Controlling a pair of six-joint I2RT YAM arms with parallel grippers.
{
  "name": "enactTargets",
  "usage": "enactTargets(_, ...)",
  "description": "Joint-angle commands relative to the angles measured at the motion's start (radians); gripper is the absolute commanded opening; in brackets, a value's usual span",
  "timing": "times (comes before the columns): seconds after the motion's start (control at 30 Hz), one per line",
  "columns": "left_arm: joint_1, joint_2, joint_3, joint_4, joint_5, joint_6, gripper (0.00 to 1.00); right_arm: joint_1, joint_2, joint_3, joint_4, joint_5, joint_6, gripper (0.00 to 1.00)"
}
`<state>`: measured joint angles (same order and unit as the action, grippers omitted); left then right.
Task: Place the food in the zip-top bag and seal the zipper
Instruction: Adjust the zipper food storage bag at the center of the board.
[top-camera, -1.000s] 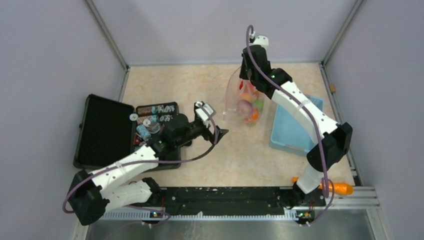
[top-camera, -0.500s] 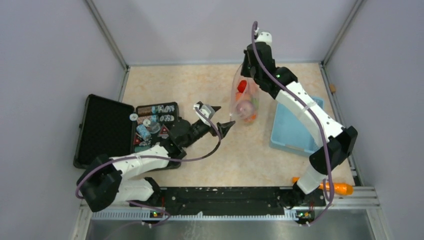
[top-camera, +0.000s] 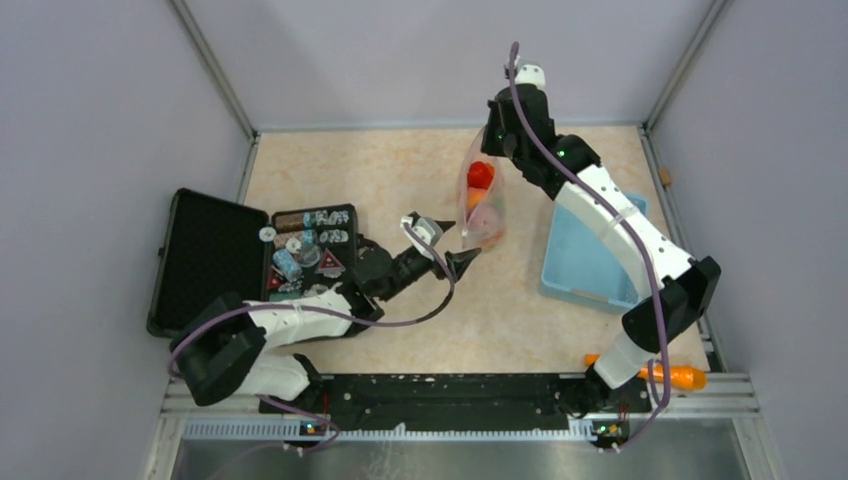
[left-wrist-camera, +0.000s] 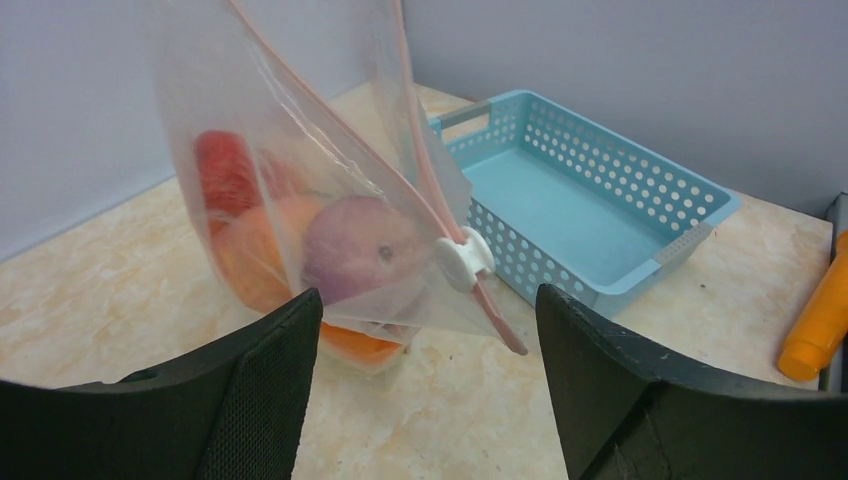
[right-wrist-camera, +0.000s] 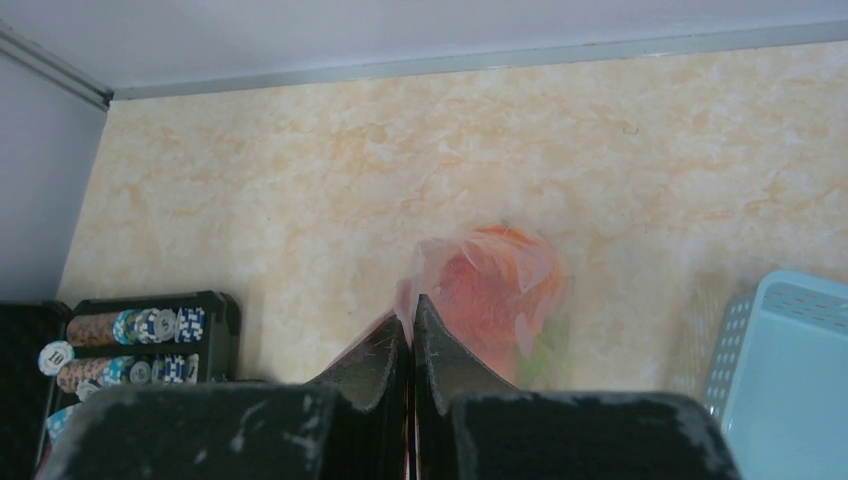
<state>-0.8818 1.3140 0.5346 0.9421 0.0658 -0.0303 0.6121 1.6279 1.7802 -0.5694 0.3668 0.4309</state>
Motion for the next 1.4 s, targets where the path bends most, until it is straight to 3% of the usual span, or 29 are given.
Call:
enactTargets(0.0,-0.034,0.02,0.021,0.093,-0.086,0.003,0.78,-0.003,-0.053,0.018,0.044,-0.019,0.01,0.0)
enactTargets(0.23,-0.061,0.177,0.025,0.394,-0.236,0.008,0.76,-0.003,-0.083,-0.007,0.068,-0.052,0.025,0.0)
enactTargets(0.37,-0.093,0.247,0.043,0.475,-0.294,0.095,0.74,-0.003,-0.086,-0.004,0.064,-0.043,0.025,0.0)
enactTargets(0.47,-0.132,0.289,0.026,0.605,-0.41,0.196,0.64,-0.003,-0.087,-0.006,0.055,-0.04,0.025,0.0)
enactTargets(0.57,-0.139,0.3,0.018,0.671,-0.417,0.263,0.48,-0.002,-0.096,-0.033,0.063,-0.047,0.024,0.0)
enactTargets(0.7,-0.139,0.242,0.053,0.547,-0.349,0.24,0.42,-0.003,-0.102,-0.066,0.07,-0.042,0.029,0.0)
enactTargets(0.87,-0.139,0.212,0.03,0.561,-0.371,0.183,0.0,-0.003,-0.104,-0.077,0.066,-0.038,0.028,0.0)
enactTargets(0.97,-0.139,0.173,0.019,0.533,-0.392,0.187,0.0,-0.003,-0.114,-0.106,0.074,-0.043,0.028,0.0)
enactTargets(1.1,-0.123,0.062,0.024,0.361,-0.37,0.166,0.0,-0.003,-0.137,-0.164,0.097,-0.047,0.022,0.0)
enactTargets(1.27,-0.004,-0.132,0.054,0.011,-0.149,0.065,0.0,-0.007,-0.172,-0.238,0.112,-0.03,0.004,0.0)
enactTargets(1.37,0.089,-0.227,0.107,-0.228,0.032,0.033,0.0,-0.014,-0.25,-0.354,0.228,-0.094,-0.034,0.0)
